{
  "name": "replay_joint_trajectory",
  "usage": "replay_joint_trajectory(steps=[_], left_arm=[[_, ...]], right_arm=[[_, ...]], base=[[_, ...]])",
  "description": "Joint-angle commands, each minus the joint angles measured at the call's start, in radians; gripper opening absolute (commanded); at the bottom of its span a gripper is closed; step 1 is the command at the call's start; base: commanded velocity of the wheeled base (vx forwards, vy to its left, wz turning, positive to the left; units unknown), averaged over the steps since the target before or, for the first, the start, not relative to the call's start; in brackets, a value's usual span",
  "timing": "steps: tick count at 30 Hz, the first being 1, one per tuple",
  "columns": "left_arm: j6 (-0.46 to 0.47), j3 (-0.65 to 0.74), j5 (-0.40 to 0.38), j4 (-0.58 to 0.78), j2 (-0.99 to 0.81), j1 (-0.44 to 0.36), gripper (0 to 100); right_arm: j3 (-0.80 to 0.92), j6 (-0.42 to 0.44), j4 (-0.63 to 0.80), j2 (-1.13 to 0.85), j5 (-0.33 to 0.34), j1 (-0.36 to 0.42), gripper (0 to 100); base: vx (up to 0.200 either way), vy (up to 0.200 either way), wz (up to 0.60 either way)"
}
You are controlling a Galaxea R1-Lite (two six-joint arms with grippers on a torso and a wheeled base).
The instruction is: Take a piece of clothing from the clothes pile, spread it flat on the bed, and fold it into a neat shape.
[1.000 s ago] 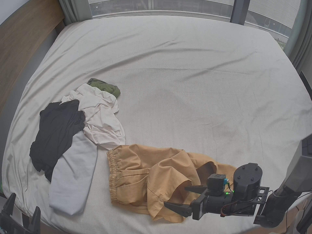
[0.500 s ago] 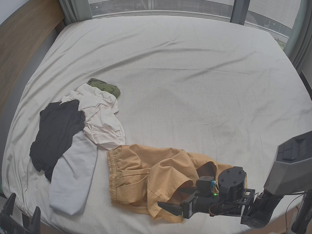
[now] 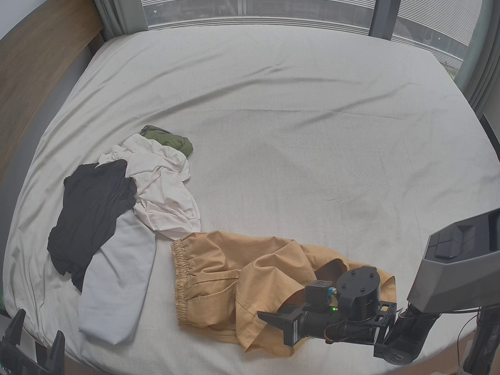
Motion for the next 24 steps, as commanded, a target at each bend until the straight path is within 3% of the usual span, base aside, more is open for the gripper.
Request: replay_joint_trajectory(steps=[1, 9, 24], left_arm=[[0.000, 0.018, 0.001, -0.001, -0.016, 0.001, 100], [0.000, 0.018, 0.001, -0.001, -0.016, 0.001, 100], [0.001, 0.018, 0.001, -0.001, -0.016, 0.001, 100]], right_arm=[[0.009, 0.004, -0.009, -0.003, 0.000, -0.004, 0], [0.095, 0.056, -0.181, -0.058, 0.005, -0.074, 0], [0.078, 0.130, -0.187, -0.124, 0.089, -0.238, 0]], base=[[0.000, 0.000, 0.00], [0.000, 0.000, 0.00], [0.000, 0.000, 0.00]])
